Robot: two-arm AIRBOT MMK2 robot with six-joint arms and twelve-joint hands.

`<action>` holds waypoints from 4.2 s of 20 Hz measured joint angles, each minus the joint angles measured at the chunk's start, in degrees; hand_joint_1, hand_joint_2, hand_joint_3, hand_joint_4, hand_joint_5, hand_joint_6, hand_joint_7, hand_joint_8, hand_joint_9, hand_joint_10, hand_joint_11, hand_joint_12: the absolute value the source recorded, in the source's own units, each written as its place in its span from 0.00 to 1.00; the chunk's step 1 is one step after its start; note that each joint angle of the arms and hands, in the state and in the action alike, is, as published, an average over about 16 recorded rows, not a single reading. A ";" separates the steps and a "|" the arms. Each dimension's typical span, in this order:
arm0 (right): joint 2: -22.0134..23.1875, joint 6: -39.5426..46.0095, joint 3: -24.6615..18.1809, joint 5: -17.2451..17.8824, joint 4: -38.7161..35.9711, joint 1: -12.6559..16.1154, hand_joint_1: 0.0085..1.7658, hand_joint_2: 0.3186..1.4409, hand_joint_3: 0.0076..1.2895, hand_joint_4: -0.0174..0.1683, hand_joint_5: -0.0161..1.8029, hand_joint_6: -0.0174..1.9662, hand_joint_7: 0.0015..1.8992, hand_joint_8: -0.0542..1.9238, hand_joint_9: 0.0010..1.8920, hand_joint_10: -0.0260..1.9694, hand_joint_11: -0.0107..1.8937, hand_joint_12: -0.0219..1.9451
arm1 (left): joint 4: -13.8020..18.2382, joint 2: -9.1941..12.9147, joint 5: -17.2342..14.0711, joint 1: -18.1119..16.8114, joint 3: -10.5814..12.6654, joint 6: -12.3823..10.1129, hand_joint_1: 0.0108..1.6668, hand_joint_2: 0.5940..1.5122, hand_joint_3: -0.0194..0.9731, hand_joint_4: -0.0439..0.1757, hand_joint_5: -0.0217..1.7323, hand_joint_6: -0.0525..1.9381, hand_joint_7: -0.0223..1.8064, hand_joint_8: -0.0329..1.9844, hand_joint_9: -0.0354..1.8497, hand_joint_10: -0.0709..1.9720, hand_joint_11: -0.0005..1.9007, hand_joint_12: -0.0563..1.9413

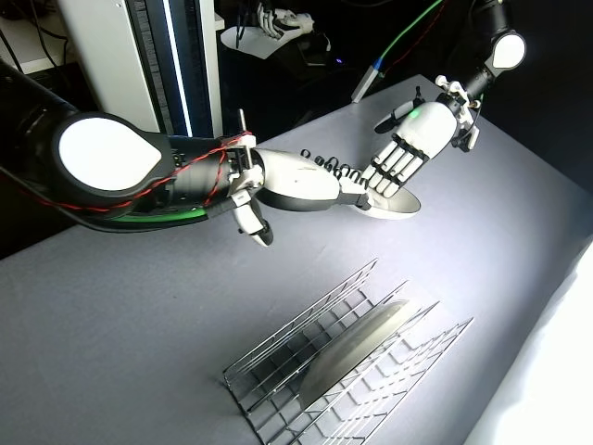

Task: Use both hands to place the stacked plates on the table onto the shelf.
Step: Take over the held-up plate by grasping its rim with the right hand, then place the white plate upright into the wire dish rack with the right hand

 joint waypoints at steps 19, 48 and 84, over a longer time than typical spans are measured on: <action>-19.70 -2.62 10.72 -6.66 1.33 -1.34 0.68 0.52 0.01 0.11 0.03 0.02 0.02 0.04 0.01 0.02 0.01 0.22 | -1.31 -0.10 0.27 1.09 -0.30 0.67 0.01 0.51 0.04 0.15 0.01 0.01 0.03 0.02 0.02 0.04 0.01 0.02; -13.74 -5.12 3.65 -8.21 13.24 0.93 0.73 0.56 0.01 0.06 0.49 0.30 0.54 0.29 0.57 0.41 0.51 0.47 | 2.13 12.25 0.37 -13.85 -10.66 -7.38 0.01 0.51 0.04 0.22 0.03 0.03 0.03 0.02 0.03 0.04 0.01 0.03; 0.78 -1.60 -6.57 -31.29 78.71 16.50 0.78 0.56 0.01 0.08 0.56 0.45 0.61 0.34 0.58 0.43 0.52 0.47 | 8.54 22.40 5.23 -23.12 -14.67 -16.19 0.01 0.51 0.04 0.21 0.02 0.03 0.03 0.02 0.03 0.04 0.01 0.03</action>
